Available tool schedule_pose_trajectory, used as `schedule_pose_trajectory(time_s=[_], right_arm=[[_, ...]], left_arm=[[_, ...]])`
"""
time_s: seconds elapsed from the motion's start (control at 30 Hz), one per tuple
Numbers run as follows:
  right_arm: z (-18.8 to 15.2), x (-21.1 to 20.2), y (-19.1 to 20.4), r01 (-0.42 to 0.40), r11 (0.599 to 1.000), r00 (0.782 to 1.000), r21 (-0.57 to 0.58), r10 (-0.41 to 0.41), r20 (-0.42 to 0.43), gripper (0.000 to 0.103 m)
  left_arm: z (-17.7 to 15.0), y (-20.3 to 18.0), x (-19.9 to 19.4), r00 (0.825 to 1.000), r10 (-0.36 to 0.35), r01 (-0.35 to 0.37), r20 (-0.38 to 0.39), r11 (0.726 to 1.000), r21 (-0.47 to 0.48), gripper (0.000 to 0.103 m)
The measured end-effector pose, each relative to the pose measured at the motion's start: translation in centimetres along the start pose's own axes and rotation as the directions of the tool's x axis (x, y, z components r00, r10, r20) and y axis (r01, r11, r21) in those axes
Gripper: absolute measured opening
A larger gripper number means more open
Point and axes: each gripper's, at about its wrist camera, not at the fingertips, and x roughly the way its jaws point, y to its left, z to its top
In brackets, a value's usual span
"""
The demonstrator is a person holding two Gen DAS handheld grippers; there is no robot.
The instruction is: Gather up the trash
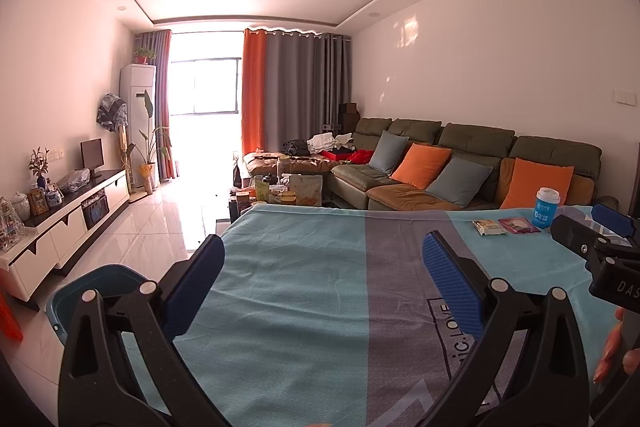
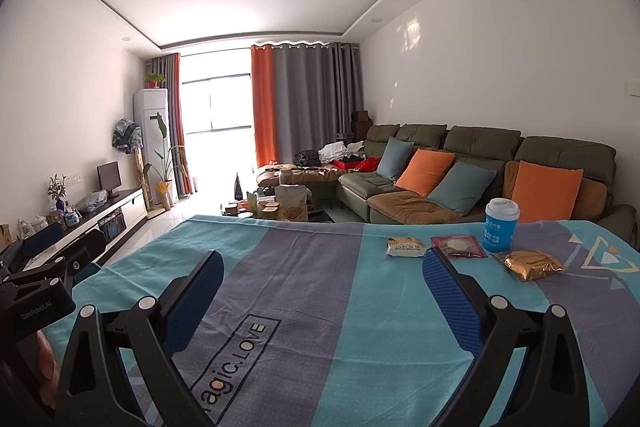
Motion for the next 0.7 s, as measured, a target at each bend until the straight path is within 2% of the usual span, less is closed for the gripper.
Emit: schedule_pose_trajectory(time_s=[0.7], right_arm=[[-0.01,-0.01,0.01,0.001,1.0,1.0,0.001,-0.001,-0.002,0.096]], left_arm=[[-0.14,0.0,0.29,1.0,-0.003,0.003,-0.008,1.0,0.001,0.097]])
